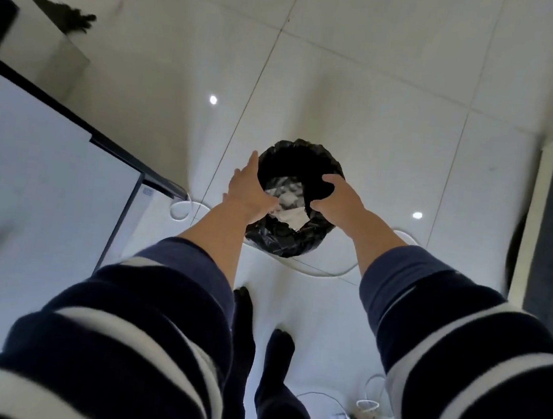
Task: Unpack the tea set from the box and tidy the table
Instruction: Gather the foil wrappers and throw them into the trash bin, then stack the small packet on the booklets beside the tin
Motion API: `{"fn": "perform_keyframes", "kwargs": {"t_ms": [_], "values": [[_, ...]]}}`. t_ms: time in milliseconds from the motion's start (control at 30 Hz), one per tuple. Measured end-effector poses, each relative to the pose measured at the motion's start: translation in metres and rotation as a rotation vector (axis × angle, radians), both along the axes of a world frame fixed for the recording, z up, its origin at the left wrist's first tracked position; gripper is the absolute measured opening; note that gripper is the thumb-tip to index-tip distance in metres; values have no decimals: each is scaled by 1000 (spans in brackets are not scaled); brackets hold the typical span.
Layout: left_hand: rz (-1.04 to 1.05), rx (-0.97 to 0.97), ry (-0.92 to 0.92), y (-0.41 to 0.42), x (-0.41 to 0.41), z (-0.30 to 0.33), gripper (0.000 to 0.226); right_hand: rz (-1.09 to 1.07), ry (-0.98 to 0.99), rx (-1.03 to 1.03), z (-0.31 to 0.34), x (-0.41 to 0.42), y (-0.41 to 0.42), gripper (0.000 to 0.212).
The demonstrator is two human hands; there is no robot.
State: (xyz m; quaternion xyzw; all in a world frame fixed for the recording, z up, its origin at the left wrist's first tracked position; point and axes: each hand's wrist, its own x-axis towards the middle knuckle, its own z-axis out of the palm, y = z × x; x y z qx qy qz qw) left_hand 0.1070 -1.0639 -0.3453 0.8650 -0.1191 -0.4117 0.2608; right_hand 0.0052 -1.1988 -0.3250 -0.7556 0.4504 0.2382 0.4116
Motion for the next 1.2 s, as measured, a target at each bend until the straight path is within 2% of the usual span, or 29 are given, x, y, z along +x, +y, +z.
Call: {"fn": "perform_keyframes", "kwargs": {"t_ms": [200,400,633,867,1200], "values": [[35,-18,-61,17,7,100,98,145,-43,-56,104,9,9,62],[123,-127,-217,54,32,228,87,245,-233,-145,234,41,29,60],[345,-143,-409,158,40,331,78,466,-407,-148,326,82,116,62],[675,-83,-466,300,33,347,72,718,-456,-104,341,120,247,64],[966,362,-366,484,0,296,57,1024,-372,-89,287,156,415,60]]}}
